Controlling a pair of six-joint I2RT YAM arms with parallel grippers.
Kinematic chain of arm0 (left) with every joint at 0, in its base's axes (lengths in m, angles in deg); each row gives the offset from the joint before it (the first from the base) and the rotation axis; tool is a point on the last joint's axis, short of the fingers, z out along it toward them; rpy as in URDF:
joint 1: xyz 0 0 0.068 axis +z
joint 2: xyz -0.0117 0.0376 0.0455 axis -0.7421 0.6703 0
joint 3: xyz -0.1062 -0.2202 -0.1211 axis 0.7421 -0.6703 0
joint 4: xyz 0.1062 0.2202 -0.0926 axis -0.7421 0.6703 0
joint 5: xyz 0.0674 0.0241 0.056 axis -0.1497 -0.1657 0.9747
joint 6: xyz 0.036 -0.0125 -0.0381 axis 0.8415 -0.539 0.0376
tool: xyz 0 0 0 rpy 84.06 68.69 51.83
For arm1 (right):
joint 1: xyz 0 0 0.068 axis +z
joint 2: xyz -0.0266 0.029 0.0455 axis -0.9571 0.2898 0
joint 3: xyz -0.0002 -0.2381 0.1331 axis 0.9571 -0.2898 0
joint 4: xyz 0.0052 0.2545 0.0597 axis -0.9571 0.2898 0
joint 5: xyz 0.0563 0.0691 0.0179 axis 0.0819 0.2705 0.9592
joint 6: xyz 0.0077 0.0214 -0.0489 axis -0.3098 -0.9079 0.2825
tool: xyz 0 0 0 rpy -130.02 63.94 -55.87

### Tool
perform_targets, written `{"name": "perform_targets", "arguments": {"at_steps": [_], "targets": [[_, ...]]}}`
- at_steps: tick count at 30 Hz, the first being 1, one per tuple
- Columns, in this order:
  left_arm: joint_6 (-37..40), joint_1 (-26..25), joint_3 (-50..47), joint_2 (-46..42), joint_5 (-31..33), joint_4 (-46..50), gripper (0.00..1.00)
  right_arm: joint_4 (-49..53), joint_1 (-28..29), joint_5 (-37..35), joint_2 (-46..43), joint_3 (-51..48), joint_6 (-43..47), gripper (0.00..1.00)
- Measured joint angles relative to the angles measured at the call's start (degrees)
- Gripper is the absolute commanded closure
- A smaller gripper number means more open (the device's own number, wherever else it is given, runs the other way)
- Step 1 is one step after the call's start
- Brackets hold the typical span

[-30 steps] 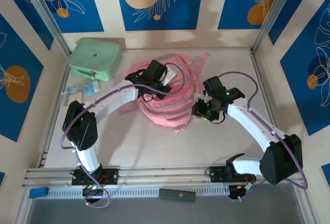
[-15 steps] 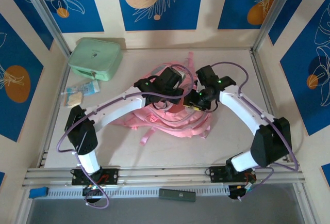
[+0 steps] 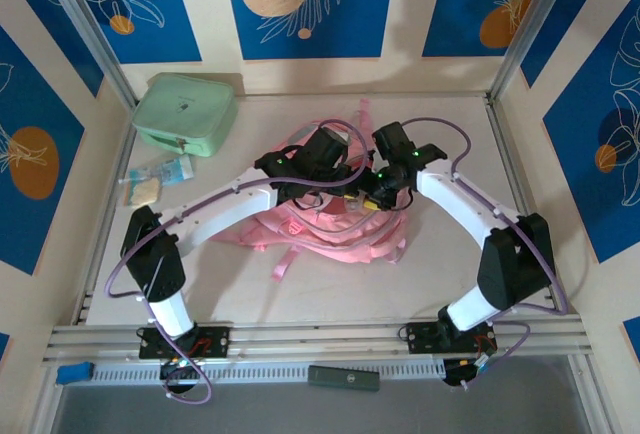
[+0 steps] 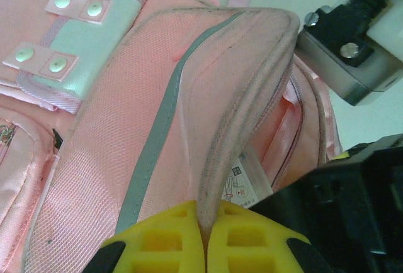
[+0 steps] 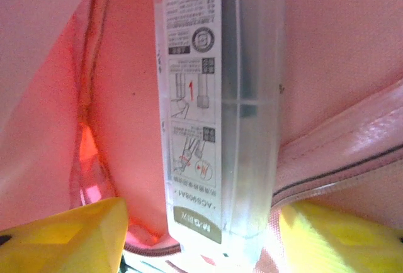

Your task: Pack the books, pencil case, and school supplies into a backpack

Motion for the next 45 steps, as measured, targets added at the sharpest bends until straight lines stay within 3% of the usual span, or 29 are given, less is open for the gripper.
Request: {"name": "perform_targets", "arguments": {"at_steps": [5, 14, 22, 28, 34, 39, 45], "targets": [[-0.02, 0.0, -0.83, -0.28, -0.11, -0.98, 1.0, -3.52, -2.71, 3.72, -4.48, -5.53, -1.46, 0.65], [-0.46, 0.0, -1.2, -0.28, -0.26, -1.66, 1.0, -14.12, -1.73, 9.6, -2.01, -9.25, -6.71, 0.84], [-1.51, 0.11, -1.55, -0.31, -0.22, -2.58, 1.0, -24.59, -0.79, 13.75, -1.57, -11.34, -10.27, 0.85], [-1.51, 0.28, -2.21, -0.31, -1.09, -2.93, 0.99, -24.7, -4.81, 14.34, -8.0, -17.38, -9.99, 0.82], [-3.19, 0.66, -4.28, -1.49, -4.37, -5.64, 0.63, -16.79, -6.34, 9.22, -18.71, -17.9, -5.79, 0.75], [-4.74, 1.31, -13.46, -11.85, -7.65, -11.32, 0.52, -8.24, -2.34, 2.08, -22.43, -17.38, -2.75, 0.68], [-11.23, 7.41, -28.76, -25.62, -10.69, -20.65, 0.48, -0.22, 10.03, -9.49, -21.57, -15.15, -4.7, 0.6]]}}
